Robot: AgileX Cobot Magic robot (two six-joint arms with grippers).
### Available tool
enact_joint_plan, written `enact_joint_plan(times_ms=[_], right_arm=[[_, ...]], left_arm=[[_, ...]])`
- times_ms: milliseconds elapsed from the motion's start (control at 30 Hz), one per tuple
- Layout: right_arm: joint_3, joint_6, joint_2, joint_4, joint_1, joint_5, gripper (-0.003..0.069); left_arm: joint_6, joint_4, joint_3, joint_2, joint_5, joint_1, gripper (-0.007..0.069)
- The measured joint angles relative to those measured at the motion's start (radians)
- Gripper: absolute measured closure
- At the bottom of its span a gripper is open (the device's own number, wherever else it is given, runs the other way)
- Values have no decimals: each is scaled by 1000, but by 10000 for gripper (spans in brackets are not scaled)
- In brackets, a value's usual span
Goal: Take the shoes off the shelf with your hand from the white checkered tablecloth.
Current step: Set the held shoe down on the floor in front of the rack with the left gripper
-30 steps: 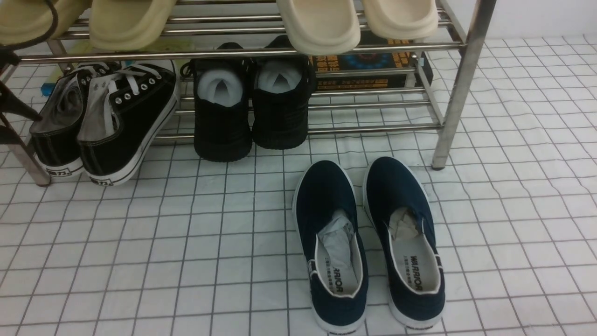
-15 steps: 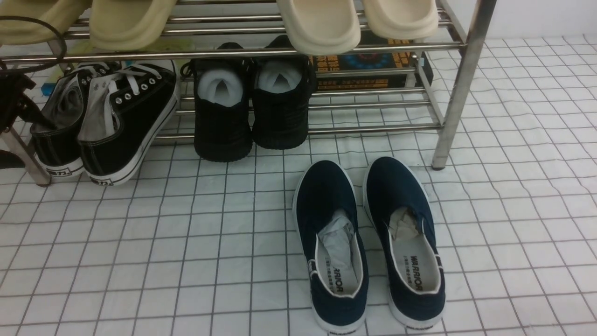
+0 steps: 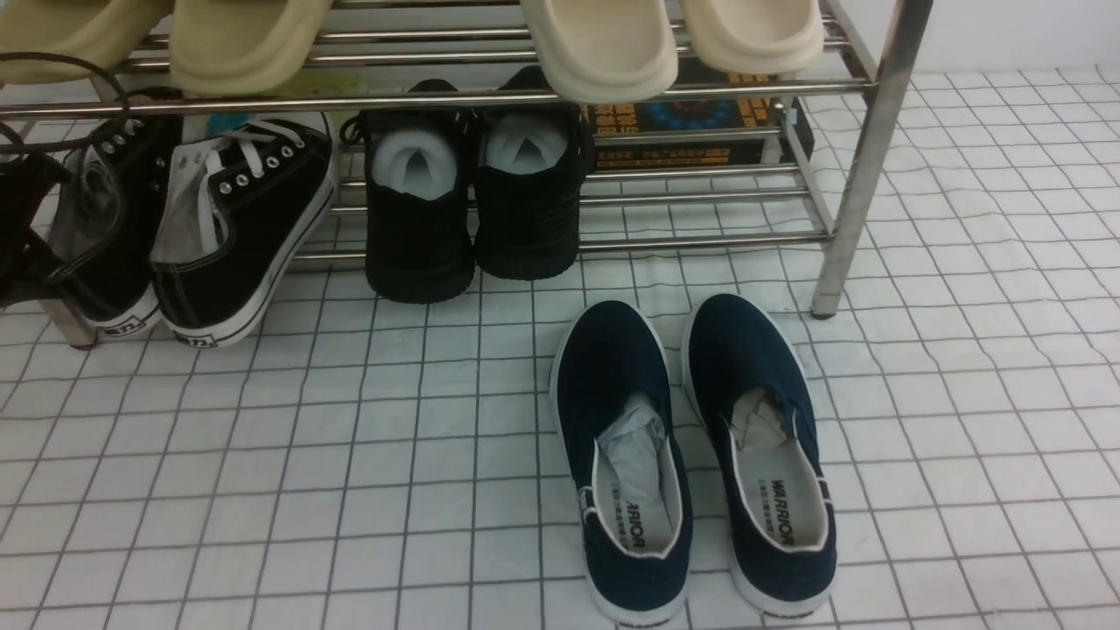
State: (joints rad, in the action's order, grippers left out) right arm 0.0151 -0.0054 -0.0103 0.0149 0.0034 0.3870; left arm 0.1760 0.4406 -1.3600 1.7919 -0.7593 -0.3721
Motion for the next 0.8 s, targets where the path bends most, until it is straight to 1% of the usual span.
enact_joint_plan(times_ms=[67, 167, 200, 233, 267, 333, 367, 433, 533, 633, 667, 800], right_arm=[[0, 0, 0, 0, 0, 0, 420], [0, 0, 0, 0, 0, 0, 420], [0, 0, 0, 0, 0, 0, 420], [0, 0, 0, 0, 0, 0, 420], [0, 0, 0, 0, 0, 0, 420], [0, 0, 0, 0, 0, 0, 420], [0, 0, 0, 0, 0, 0, 420], [0, 0, 0, 0, 0, 0, 420], [0, 0, 0, 0, 0, 0, 420], [0, 0, 0, 0, 0, 0, 420], [0, 0, 0, 0, 0, 0, 420], [0, 0, 0, 0, 0, 0, 420]], left_arm=[[19, -37, 0, -22, -38, 0, 601], [111, -173, 0, -90, -153, 0, 603], [118, -184, 0, -95, -161, 0, 603], [172, -268, 1, -142, -228, 0, 603], [200, -316, 1, -169, -264, 0, 603], [235, -404, 5, -215, -336, 0, 603], [239, -412, 8, -220, -348, 0, 603], [253, -481, 39, -282, -405, 0, 603], [285, -524, 121, -348, -441, 0, 603], [333, -532, 235, -390, -443, 0, 603], [335, -532, 243, -390, -443, 0, 603], [355, -539, 387, -397, -380, 0, 591]])
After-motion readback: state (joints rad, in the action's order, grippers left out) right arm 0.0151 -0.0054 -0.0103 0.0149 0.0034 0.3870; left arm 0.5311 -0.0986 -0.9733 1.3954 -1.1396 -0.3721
